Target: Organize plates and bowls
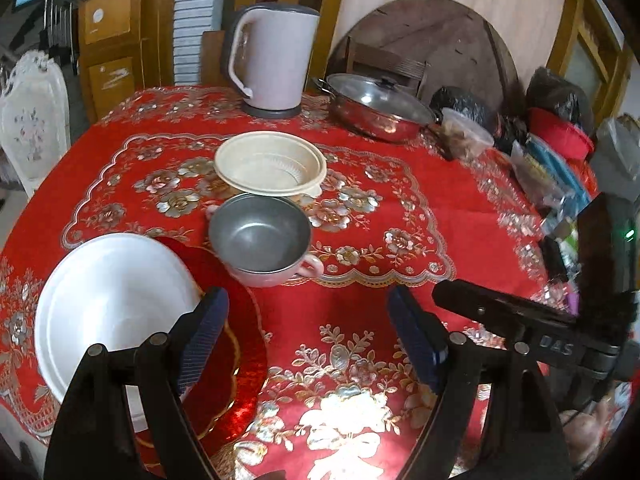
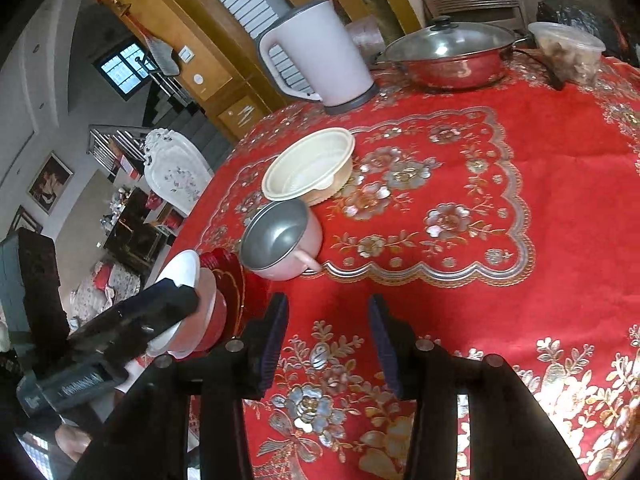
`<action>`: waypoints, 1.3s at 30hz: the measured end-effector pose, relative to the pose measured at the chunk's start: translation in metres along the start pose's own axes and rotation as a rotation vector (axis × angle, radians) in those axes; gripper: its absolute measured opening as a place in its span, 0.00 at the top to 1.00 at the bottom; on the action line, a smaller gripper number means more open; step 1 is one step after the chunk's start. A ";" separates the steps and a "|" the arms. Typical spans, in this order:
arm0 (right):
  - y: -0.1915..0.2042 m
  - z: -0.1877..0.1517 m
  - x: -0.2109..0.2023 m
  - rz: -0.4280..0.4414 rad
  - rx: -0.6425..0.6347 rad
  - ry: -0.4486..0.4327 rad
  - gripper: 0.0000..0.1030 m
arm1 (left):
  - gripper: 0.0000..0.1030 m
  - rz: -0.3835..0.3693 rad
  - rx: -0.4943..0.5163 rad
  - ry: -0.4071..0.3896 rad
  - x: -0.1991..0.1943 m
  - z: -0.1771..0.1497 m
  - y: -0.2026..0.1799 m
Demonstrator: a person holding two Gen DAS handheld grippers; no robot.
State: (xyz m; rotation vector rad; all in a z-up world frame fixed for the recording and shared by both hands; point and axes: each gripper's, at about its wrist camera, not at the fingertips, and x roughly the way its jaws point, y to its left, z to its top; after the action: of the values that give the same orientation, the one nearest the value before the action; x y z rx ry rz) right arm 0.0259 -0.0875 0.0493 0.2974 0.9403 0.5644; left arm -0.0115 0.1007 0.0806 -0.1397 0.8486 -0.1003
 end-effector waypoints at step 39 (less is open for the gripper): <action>-0.027 -0.009 0.001 -0.178 -0.018 -0.037 0.45 | 0.20 0.154 0.125 -0.101 0.034 -0.016 -0.044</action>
State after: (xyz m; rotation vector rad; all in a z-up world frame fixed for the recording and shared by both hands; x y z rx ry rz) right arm 0.0273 -0.1093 0.0304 0.2049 0.9154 0.4020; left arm -0.0023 0.0510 0.0523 0.0379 0.7476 -0.0018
